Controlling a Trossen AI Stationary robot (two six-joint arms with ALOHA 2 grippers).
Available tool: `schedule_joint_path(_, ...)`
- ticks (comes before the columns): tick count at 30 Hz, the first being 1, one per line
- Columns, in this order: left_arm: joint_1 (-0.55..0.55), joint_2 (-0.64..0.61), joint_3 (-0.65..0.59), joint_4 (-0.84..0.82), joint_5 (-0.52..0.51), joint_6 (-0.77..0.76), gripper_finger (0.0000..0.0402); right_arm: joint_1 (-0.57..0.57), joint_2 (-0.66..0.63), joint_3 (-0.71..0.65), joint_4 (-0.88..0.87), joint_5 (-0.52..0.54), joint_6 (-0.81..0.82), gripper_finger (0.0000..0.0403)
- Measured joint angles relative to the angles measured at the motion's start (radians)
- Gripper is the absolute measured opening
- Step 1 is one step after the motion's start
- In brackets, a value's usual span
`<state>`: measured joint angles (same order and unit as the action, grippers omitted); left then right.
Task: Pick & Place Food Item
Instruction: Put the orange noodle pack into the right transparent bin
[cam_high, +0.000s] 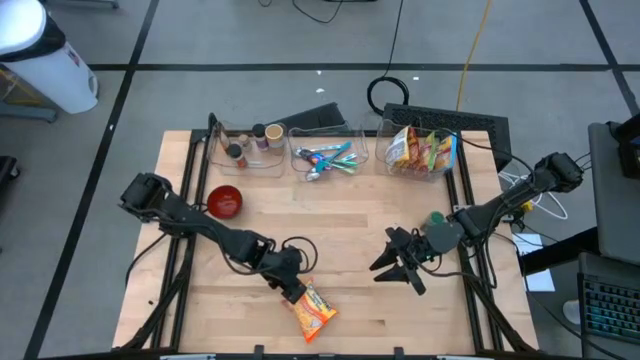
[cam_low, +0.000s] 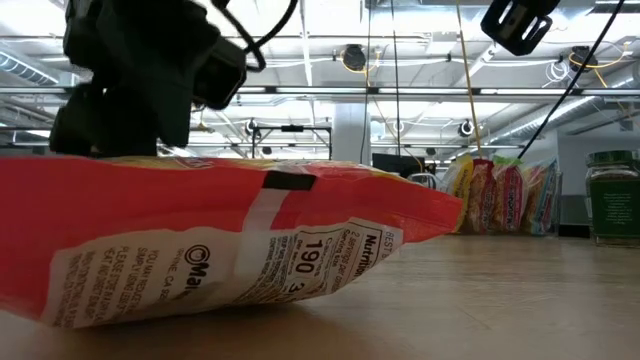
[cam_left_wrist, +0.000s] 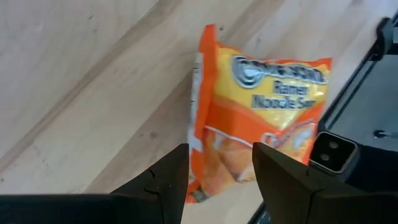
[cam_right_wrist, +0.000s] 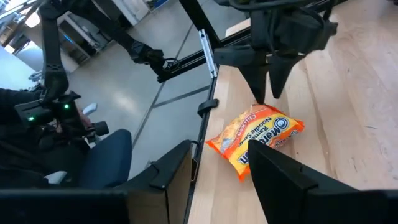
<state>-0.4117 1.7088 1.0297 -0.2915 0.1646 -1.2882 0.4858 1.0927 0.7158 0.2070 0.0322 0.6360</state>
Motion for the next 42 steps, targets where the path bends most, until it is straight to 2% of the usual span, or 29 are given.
schedule_joint_path(9, 0.001, 0.011, -0.088, 0.187, 0.035, -0.046, 0.0182, 0.000, 0.000, 0.000, -0.001, 0.025, -0.024, 0.0153)
schedule_joint_path(21, 0.006, 0.022, -0.091, 0.152, 0.062, -0.057, 0.0181, -0.015, 0.000, 0.000, -0.002, 0.024, -0.035, 0.0153)
schedule_joint_path(26, 0.009, 0.063, -0.093, 0.196, 0.077, -0.069, 0.0177, -0.015, 0.000, 0.000, -0.002, 0.024, -0.027, 0.0153)
schedule_joint_path(30, 0.013, 0.081, -0.090, 0.263, 0.084, -0.075, 0.0136, -0.015, 0.000, -0.001, -0.011, 0.024, -0.021, 0.0153)
schedule_joint_path(37, 0.022, 0.085, -0.091, 0.319, 0.108, -0.064, 0.0013, -0.015, 0.000, -0.001, -0.017, 0.024, -0.022, 0.0153)
schedule_joint_path(42, 0.039, 0.079, -0.091, 0.373, 0.177, -0.067, 0.0007, -0.015, 0.000, 0.000, -0.017, 0.024, -0.033, 0.0153)
